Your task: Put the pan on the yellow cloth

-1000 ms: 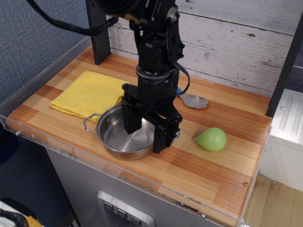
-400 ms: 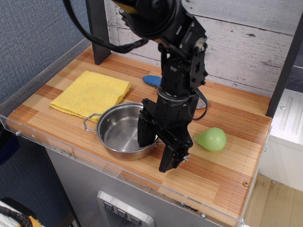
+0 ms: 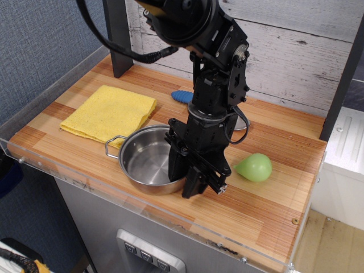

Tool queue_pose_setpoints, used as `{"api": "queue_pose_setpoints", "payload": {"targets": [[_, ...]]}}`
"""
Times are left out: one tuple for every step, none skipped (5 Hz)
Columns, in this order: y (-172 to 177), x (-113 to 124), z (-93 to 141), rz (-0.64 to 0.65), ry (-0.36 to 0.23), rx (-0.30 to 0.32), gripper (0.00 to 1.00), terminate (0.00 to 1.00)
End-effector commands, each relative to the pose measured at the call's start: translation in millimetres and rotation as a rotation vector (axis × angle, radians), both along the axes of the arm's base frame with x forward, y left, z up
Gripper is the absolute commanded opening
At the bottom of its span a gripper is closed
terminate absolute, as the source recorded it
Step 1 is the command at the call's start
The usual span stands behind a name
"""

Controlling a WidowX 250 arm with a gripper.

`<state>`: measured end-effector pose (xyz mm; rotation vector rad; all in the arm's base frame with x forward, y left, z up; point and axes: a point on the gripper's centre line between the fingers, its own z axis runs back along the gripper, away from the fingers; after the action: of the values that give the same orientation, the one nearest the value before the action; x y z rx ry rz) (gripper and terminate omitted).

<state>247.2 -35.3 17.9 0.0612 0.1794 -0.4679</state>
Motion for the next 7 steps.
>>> {"api": "queue_pose_setpoints", "payload": {"targets": [[0, 10, 13, -0.001, -0.019, -0.027, 0.0, 0.0], [0, 11, 16, 0.003, -0.02, -0.027, 0.0, 0.0], [5, 13, 23, 0.044, -0.023, -0.059, 0.0, 0.0], [11, 18, 40, 0.06, -0.043, -0.062, 0.0, 0.0], [19, 27, 74, 0.097, -0.107, -0.054, 0.0, 0.0], [26, 32, 116, 0.159, -0.212, -0.057, 0.0, 0.0], [31, 31, 149, 0.2, -0.254, -0.061, 0.0, 0.0]]}}
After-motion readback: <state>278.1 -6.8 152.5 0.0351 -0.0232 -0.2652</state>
